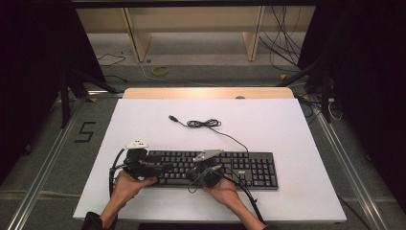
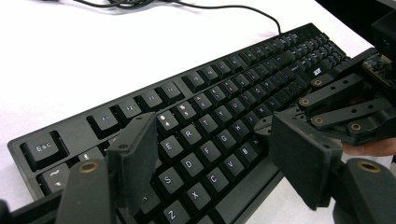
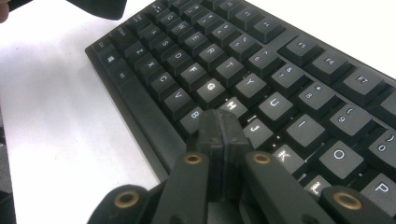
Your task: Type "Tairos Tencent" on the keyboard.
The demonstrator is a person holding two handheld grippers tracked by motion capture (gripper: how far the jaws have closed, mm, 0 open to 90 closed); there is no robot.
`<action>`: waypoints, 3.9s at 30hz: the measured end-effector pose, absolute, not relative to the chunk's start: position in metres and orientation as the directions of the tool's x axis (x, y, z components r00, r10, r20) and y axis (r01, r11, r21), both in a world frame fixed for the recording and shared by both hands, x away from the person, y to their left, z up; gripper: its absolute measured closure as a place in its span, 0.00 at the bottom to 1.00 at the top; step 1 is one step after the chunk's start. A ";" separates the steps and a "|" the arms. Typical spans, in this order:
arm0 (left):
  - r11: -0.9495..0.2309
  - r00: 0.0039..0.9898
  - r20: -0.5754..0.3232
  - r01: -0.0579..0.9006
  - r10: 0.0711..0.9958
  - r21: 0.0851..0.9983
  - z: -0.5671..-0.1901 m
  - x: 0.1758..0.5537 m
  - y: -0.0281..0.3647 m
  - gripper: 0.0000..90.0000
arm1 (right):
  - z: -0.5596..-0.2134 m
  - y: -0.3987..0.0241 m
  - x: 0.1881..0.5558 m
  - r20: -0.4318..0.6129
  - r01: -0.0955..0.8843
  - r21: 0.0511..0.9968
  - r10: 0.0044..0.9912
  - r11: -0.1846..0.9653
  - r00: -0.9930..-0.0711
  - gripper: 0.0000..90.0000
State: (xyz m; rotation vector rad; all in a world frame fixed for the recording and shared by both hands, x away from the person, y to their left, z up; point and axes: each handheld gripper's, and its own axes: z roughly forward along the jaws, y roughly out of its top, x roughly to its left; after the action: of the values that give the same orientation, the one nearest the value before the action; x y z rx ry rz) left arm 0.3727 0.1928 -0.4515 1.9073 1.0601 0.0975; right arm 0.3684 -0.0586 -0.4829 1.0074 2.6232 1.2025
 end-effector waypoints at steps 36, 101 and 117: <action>-0.229 0.631 -0.318 0.631 0.708 0.741 -0.455 0.380 0.185 0.38 | -0.457 -0.102 0.361 0.258 0.541 0.774 0.616 0.329 -0.744 0.48; -0.402 0.691 -0.220 0.616 0.689 0.677 -0.477 0.402 0.139 0.99 | -0.450 -0.133 0.342 0.242 0.514 0.812 0.641 0.277 -0.728 0.34; -0.361 0.677 -0.251 0.625 0.691 0.692 -0.468 0.400 0.146 0.88 | -0.449 -0.137 0.342 0.242 0.512 0.816 0.645 0.269 -0.725 0.34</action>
State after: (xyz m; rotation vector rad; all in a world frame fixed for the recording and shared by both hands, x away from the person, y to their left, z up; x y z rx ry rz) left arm 0.3997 0.1463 -0.4679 2.0840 1.0105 0.1052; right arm 0.3423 -0.1371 -0.4489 1.0974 2.3890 1.4523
